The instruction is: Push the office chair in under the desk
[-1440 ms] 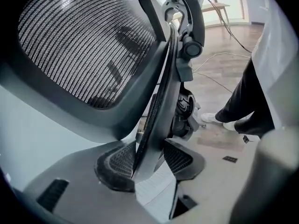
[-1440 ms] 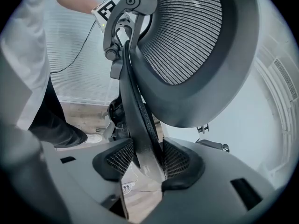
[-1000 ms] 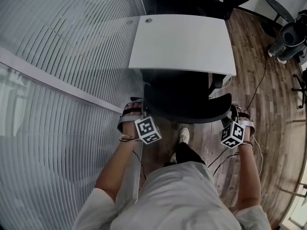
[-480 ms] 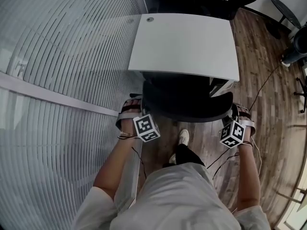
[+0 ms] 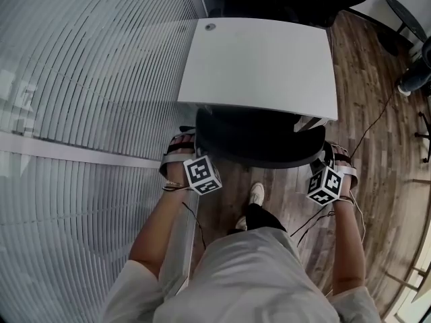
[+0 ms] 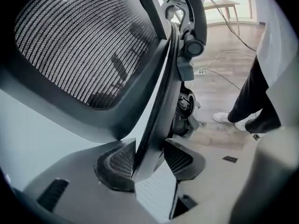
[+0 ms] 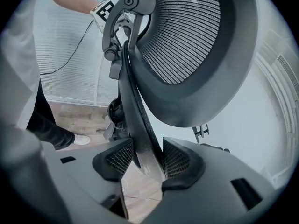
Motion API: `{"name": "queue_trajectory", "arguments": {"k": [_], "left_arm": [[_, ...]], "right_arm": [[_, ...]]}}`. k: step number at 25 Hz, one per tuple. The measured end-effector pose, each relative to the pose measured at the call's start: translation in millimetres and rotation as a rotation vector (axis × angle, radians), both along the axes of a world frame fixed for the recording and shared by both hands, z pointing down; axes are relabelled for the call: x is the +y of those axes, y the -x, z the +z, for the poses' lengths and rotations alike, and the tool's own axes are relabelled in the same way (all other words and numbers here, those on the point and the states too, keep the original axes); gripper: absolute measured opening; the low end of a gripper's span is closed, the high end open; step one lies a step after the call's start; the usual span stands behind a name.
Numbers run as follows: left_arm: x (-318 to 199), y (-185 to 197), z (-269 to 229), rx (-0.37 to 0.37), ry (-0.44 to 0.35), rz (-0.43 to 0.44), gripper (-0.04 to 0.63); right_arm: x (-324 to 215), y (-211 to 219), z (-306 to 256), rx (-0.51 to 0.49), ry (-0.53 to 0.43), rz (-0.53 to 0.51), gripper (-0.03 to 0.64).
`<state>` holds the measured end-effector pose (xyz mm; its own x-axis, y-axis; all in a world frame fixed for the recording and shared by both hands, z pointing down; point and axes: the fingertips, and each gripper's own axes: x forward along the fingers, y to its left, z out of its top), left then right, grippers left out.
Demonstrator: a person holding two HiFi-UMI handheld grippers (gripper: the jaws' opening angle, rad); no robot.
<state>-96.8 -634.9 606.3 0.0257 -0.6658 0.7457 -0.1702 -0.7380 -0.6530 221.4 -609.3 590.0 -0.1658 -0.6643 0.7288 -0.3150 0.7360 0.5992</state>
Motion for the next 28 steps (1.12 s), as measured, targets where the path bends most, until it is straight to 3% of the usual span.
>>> {"name": "queue_trajectory", "arguments": {"k": [11,28], "left_arm": [[-49.9,-4.9,4.0,-0.004,0.005,-0.02,0.199],[-75.0,-4.8,-3.7,-0.019,-0.009,-0.056,0.199]], "right_arm": [[-51.0,-4.7,3.6,-0.005,0.004,-0.014,0.206],[-70.5,-5.4,-0.8,-0.013,0.002,-0.036,0.206]]}}
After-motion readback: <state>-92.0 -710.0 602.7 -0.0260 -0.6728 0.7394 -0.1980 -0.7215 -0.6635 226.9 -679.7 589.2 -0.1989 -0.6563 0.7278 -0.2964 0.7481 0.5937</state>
